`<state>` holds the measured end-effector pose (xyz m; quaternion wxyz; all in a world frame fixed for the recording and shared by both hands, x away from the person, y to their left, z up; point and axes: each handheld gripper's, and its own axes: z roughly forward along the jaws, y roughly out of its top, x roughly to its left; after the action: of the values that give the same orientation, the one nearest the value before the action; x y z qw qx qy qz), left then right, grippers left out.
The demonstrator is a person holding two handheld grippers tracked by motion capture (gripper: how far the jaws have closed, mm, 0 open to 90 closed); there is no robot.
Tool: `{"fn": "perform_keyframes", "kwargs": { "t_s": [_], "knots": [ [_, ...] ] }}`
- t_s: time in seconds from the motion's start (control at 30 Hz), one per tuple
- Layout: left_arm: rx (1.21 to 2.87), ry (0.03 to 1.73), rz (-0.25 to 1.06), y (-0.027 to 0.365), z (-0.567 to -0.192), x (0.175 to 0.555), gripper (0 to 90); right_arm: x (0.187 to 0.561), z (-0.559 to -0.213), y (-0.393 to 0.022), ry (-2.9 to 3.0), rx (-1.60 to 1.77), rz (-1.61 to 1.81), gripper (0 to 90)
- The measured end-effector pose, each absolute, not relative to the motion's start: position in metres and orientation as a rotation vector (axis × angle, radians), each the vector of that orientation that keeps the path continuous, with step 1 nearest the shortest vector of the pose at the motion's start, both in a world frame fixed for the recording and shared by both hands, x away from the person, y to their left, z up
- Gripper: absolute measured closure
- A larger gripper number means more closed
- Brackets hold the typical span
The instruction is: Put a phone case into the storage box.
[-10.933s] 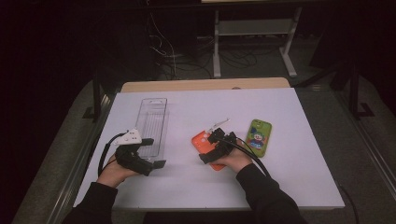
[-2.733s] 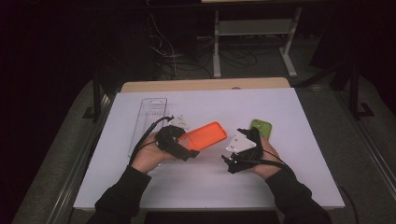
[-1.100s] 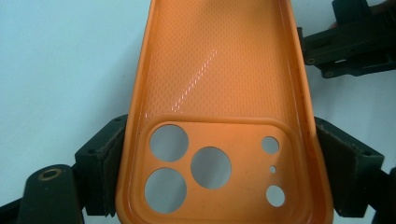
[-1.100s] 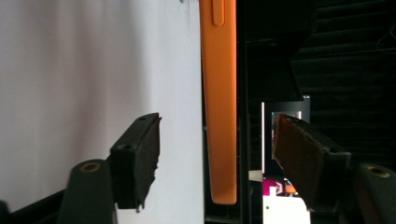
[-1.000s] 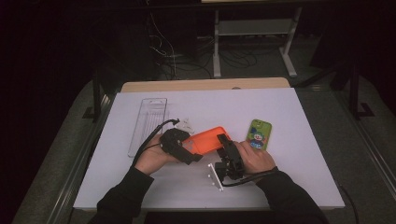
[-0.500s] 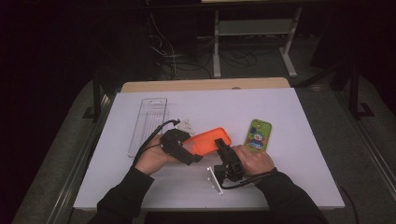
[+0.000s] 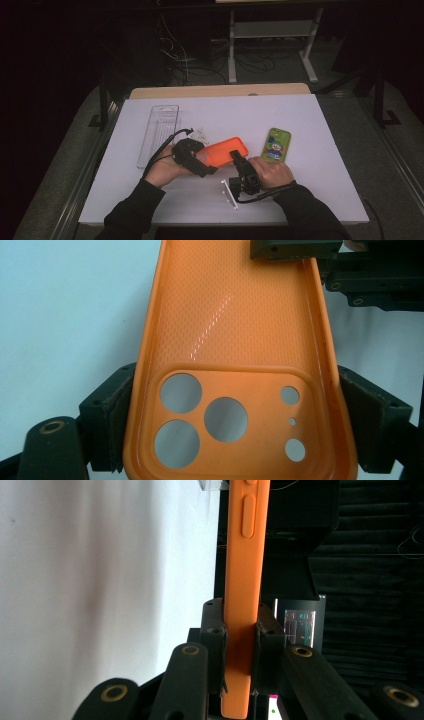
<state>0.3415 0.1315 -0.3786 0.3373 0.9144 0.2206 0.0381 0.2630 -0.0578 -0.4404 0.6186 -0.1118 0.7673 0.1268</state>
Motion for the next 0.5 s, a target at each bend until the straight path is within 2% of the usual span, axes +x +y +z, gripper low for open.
{"fn": "perform_keyframes", "kwargs": {
  "t_s": [0.17, 0.33, 0.5],
  "knots": [
    [2.366, 0.567, 0.113, 0.1327, -0.3782, 0.341, 12.6, 0.2634, -0.4391, -0.059, 1.745, -0.247, 0.306, 78.2],
    [2.363, 0.581, 0.081, 0.1341, -0.3777, 0.3415, 1.8, 0.2645, -0.4387, -0.0603, 1.768, -0.229, 0.295, 78.2],
    [2.335, 0.597, 0.082, 0.1407, -0.3743, 0.3422, 0.0, 0.2677, -0.4366, -0.0643, 1.773, -0.213, 0.28, 78.2]
  ]
}}
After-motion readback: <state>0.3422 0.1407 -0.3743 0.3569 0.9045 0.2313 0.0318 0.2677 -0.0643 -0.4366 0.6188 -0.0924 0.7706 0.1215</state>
